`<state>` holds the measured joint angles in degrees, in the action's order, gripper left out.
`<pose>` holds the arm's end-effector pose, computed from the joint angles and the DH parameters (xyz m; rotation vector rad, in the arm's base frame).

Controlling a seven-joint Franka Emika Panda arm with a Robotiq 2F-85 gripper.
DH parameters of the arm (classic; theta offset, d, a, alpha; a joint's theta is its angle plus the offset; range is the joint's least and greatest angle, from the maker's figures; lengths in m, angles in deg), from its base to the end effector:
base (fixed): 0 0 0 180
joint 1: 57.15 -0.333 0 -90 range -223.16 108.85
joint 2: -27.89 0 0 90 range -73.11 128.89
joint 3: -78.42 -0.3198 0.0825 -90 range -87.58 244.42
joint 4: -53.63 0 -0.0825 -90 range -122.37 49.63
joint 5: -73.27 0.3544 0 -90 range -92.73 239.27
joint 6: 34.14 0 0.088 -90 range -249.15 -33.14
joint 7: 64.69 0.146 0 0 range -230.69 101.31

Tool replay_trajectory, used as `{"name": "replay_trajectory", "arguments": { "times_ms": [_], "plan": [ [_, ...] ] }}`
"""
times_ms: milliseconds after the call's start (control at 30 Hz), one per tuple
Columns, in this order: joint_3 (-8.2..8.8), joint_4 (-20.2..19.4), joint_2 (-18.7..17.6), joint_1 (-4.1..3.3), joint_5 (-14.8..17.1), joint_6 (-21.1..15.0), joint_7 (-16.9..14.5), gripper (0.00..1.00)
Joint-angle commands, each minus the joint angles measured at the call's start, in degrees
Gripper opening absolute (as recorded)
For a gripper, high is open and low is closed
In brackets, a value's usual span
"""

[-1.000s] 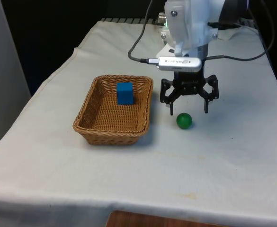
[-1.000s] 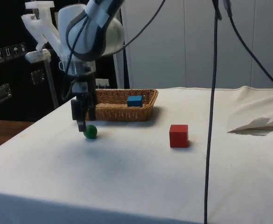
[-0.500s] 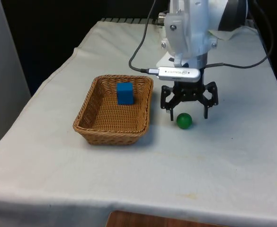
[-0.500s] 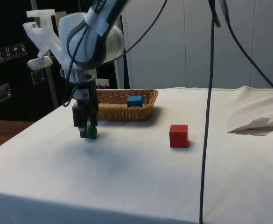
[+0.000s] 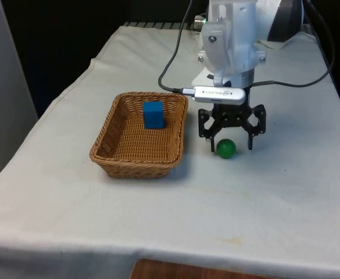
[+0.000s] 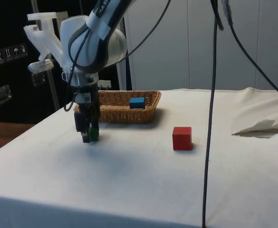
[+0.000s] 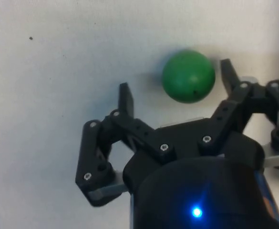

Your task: Place all non-red objects into the basket.

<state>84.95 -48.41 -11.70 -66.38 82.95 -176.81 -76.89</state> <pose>0.6424 0.0375 0.1583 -3.1026 -0.2389 -0.0439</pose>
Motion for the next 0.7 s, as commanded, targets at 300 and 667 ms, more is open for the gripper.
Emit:
{"name": "replay_trajectory", "arguments": {
  "times_ms": [300, 667],
  "plan": [
    [-0.17, 0.11, -0.11, 0.17, 0.23, 0.00, -0.17, 0.00],
    [0.11, -0.23, 2.01, 0.00, -0.06, 1.26, 0.00, 0.00]
  ]
}}
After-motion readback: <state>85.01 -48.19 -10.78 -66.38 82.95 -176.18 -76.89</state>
